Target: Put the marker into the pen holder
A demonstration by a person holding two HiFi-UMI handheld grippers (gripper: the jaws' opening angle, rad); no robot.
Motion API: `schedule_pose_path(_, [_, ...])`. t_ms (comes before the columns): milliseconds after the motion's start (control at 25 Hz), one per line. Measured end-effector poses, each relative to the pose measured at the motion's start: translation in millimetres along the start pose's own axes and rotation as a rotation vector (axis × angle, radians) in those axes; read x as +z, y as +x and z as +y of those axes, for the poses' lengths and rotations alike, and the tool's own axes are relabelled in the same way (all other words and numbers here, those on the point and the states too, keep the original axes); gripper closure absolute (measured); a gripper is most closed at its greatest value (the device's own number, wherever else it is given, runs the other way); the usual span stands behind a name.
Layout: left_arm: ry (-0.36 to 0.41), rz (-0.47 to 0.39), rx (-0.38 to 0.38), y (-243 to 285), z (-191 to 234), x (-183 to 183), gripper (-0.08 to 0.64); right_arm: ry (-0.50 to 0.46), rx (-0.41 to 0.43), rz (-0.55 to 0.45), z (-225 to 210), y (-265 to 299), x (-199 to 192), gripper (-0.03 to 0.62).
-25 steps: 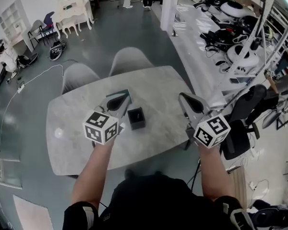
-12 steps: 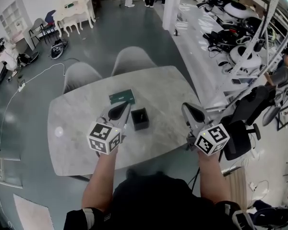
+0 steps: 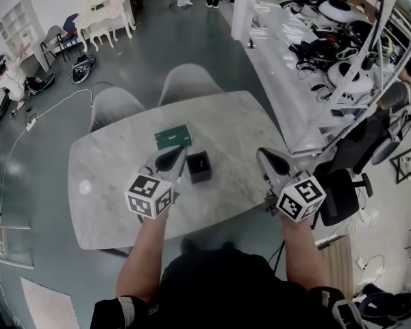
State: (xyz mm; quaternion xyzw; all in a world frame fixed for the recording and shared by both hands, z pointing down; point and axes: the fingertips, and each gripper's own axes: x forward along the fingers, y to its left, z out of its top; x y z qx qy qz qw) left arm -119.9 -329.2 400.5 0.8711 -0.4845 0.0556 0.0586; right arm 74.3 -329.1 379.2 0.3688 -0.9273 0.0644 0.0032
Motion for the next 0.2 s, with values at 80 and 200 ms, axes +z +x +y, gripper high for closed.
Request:
schedule_pose_path(80, [-0.006,0.002,-0.001,0.1,-1.3,-0.9,0.549,0.003,0.001,-0.002,-0.1,-1.1,0.6,0.591])
schedule_pose_path(200, [-0.01,0.004,-0.001,1.1,-4.3,-1.3,0.549,0.008,0.003,-0.005,-1.0,-3.1,0.9,0.591])
